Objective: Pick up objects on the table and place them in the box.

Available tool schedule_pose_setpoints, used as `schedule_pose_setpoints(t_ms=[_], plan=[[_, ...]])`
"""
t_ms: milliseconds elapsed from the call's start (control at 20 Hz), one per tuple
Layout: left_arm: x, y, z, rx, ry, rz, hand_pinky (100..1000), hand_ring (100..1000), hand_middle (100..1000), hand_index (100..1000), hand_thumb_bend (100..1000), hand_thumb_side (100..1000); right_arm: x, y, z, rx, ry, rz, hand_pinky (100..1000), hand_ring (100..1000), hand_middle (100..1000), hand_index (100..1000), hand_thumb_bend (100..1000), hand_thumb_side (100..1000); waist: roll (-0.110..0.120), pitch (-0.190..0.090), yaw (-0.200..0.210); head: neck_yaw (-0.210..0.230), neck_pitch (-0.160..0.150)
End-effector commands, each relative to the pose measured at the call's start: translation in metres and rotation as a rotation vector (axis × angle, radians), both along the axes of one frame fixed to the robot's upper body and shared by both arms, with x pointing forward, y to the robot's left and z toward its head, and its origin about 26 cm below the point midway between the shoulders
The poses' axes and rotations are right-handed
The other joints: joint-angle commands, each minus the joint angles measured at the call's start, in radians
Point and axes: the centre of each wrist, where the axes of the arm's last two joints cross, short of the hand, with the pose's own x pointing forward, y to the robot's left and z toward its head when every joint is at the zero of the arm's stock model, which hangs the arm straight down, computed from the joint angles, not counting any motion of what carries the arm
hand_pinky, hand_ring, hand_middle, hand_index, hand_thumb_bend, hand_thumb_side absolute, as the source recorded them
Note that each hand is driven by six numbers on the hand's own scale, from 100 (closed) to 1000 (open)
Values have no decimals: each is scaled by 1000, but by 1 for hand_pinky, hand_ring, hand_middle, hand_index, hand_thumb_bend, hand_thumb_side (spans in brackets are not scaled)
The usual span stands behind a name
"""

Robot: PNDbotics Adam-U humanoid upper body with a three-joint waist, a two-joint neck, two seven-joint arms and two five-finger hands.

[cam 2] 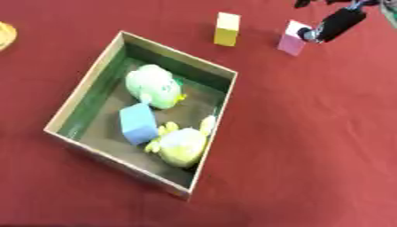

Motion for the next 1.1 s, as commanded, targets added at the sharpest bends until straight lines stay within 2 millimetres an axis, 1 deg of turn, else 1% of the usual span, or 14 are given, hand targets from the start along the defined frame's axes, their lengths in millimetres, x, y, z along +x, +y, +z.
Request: schedule_pose_setpoints(t_ms=[50,300,400,600,750,1100], plan=[[-3,2,11,26,-29,4,789,629,678,851,100,604,-2,-10,11,-28,-25,-31,908,990,898,920,227,348,2,-16,-1,3,-17],[-3,2,10,24,-28,3,789,629,677,851,100,603,3,-9,10,-16,-30,-42,907,990,898,929,220,329,0,-12,2,3,-26],[-3,2,10,23,-27,4,789,628,677,851,100,605,6,-8,10,-11,-36,-55,906,988,896,934,204,320,-1,-10,4,3,-29],[-3,2,10,22,-27,2,789,628,676,851,100,605,12,-6,8,-6,-51,-81,906,990,895,940,214,354,-4,-6,6,1,-32],[-3,3,10,21,-26,3,789,627,675,850,100,606,15,-7,6,-13,-63,-114,908,993,895,940,242,359,-6,-2,8,0,-33],[-3,3,11,21,-28,3,790,627,675,850,100,606,20,-14,4,5,-65,-159,906,992,898,948,200,389,-10,8,10,1,-36]])
